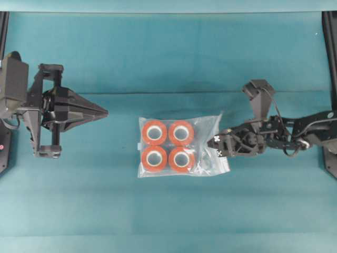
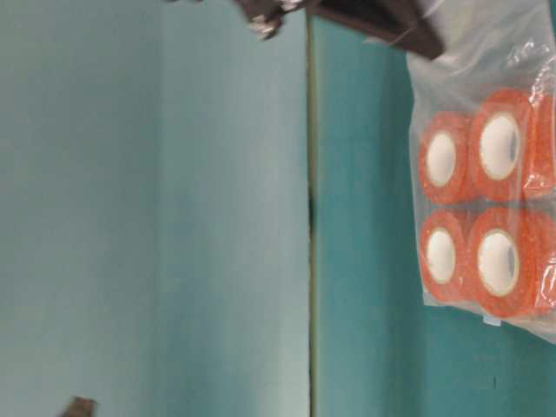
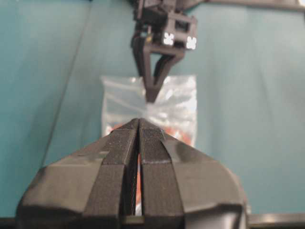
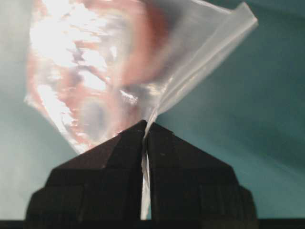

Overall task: Hand over the clear zip bag and make it stand upright.
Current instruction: 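Lift the bag with the right gripper and hang it vertically mid-table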

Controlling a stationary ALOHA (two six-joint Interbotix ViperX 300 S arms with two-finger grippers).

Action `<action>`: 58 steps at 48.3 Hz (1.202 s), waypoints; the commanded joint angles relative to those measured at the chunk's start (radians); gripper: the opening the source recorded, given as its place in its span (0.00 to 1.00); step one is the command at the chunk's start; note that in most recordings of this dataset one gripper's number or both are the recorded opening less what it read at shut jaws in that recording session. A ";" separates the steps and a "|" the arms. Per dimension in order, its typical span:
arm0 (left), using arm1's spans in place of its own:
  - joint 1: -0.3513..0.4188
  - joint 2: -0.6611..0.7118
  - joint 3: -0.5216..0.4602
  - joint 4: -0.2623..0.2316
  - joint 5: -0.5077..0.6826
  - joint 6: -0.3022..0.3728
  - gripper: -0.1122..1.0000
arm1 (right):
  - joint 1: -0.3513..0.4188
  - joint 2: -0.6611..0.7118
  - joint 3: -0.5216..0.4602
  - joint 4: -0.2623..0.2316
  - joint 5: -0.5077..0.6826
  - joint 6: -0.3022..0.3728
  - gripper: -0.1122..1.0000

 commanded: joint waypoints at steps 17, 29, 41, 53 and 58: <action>-0.015 -0.018 -0.043 0.000 -0.015 -0.255 0.09 | -0.112 -0.183 -0.213 -0.006 0.385 -0.270 0.13; 0.011 -0.040 -0.032 0.000 -0.023 -0.245 0.10 | -0.187 -0.232 -0.348 -0.012 0.600 -0.379 0.13; 0.012 -0.034 -0.031 0.002 -0.008 -0.238 0.34 | -0.206 -0.198 -0.465 -0.017 0.816 -0.517 0.13; 0.026 -0.034 -0.031 0.000 0.107 -0.235 0.94 | -0.224 -0.103 -0.600 -0.020 1.039 -0.675 0.13; 0.028 -0.035 -0.029 0.002 0.133 -0.233 0.95 | -0.224 -0.061 -0.669 -0.020 1.118 -0.735 0.13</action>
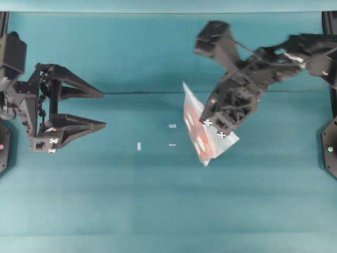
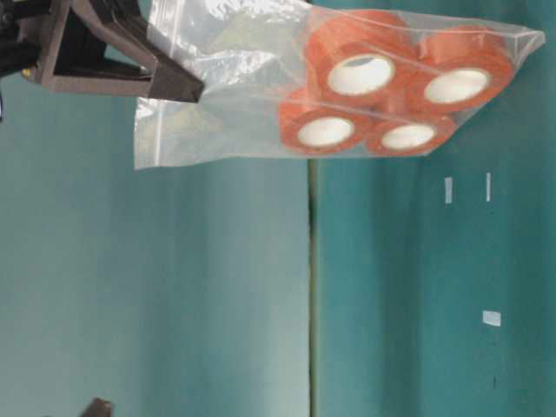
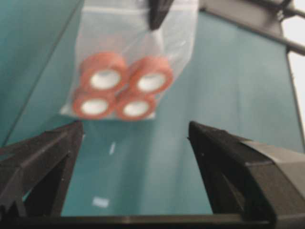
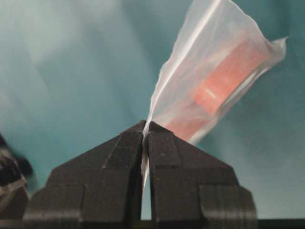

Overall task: Hand over the clear zip bag and make it stand upright.
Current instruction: 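Lift the bag with the right gripper and hang it vertically mid-table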

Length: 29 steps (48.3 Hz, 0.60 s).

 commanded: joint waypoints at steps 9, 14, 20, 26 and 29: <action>0.002 -0.014 -0.003 0.002 0.023 0.003 0.93 | -0.006 0.077 -0.172 -0.005 0.176 -0.143 0.13; 0.002 -0.008 -0.003 0.002 0.049 0.005 0.93 | -0.009 0.103 -0.210 -0.018 0.207 -0.190 0.13; 0.002 -0.008 -0.003 0.003 0.074 0.009 0.93 | -0.009 0.126 -0.250 -0.032 0.227 -0.249 0.13; 0.002 -0.012 -0.002 0.005 0.078 0.052 0.93 | -0.012 0.150 -0.290 -0.035 0.253 -0.305 0.13; 0.002 -0.012 -0.002 0.005 0.078 0.091 0.93 | -0.012 0.160 -0.307 -0.038 0.267 -0.330 0.13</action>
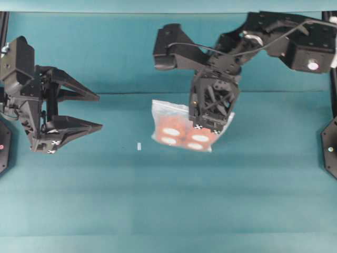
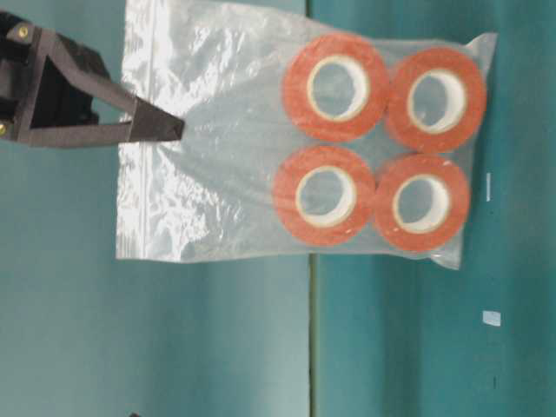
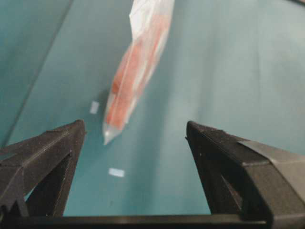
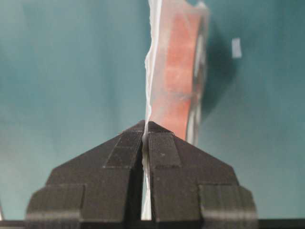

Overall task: Hand over the clear zip bag and make it stand upright.
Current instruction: 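Lift the bag with the right gripper and hang it vertically mid-table, then move the open left gripper toward the hanging bag's lower edge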

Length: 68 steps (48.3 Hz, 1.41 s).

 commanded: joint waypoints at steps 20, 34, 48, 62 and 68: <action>0.000 -0.003 -0.011 0.003 -0.014 0.106 0.93 | 0.015 0.032 -0.101 -0.026 0.037 -0.179 0.13; 0.000 -0.005 -0.011 0.003 -0.015 0.106 0.93 | 0.041 0.052 -0.109 -0.026 0.058 -0.229 0.13; 0.000 -0.006 -0.009 0.003 -0.025 0.106 0.93 | 0.055 0.071 -0.121 -0.029 0.044 -0.230 0.13; 0.000 -0.008 -0.011 0.003 -0.025 0.106 0.93 | 0.055 0.080 -0.144 -0.063 0.049 -0.227 0.13; 0.000 -0.008 -0.011 0.003 -0.025 0.106 0.93 | 0.055 0.083 -0.147 -0.064 0.049 -0.230 0.13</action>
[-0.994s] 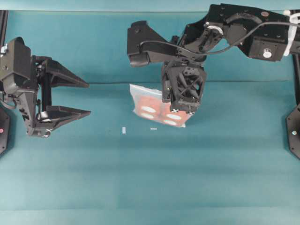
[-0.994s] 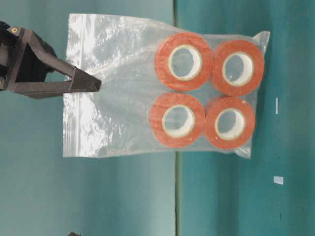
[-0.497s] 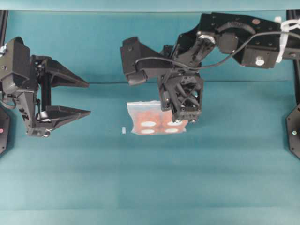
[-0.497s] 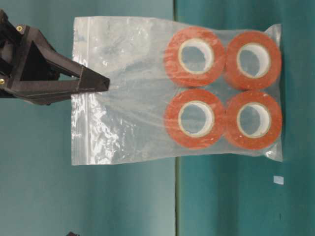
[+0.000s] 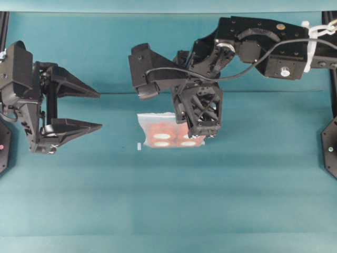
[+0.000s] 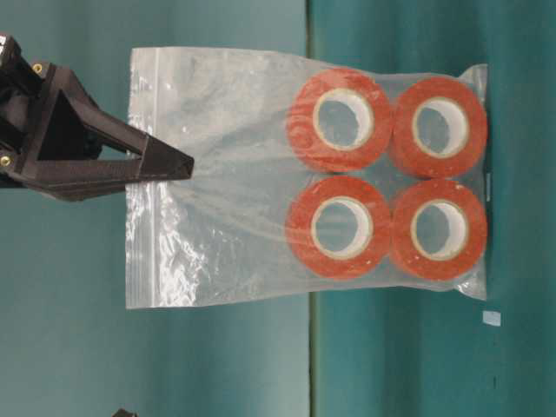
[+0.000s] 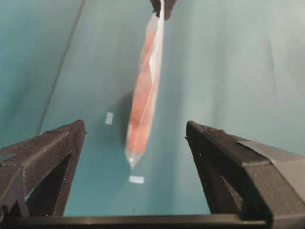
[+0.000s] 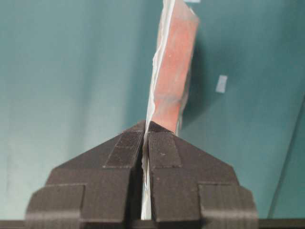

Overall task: Hand over the clear zip bag and make it stand upright.
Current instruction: 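Move the open left gripper toward the hanging bag's lower edge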

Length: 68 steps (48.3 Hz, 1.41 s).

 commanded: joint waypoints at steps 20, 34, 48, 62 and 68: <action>0.000 -0.005 -0.009 0.003 -0.009 0.003 0.93 | 0.009 -0.002 -0.026 -0.003 -0.026 0.000 0.13; 0.000 -0.005 -0.006 0.002 -0.009 0.003 0.93 | 0.017 0.000 -0.017 -0.003 -0.026 0.012 0.13; 0.002 0.031 0.057 0.002 -0.071 0.028 0.93 | 0.015 0.000 0.020 -0.003 -0.054 0.012 0.13; 0.002 0.173 0.126 0.003 -0.314 0.021 0.93 | 0.018 -0.002 0.023 -0.003 -0.072 0.014 0.13; 0.000 0.268 0.121 0.002 -0.362 0.028 0.93 | 0.021 -0.002 0.023 0.002 -0.075 0.014 0.13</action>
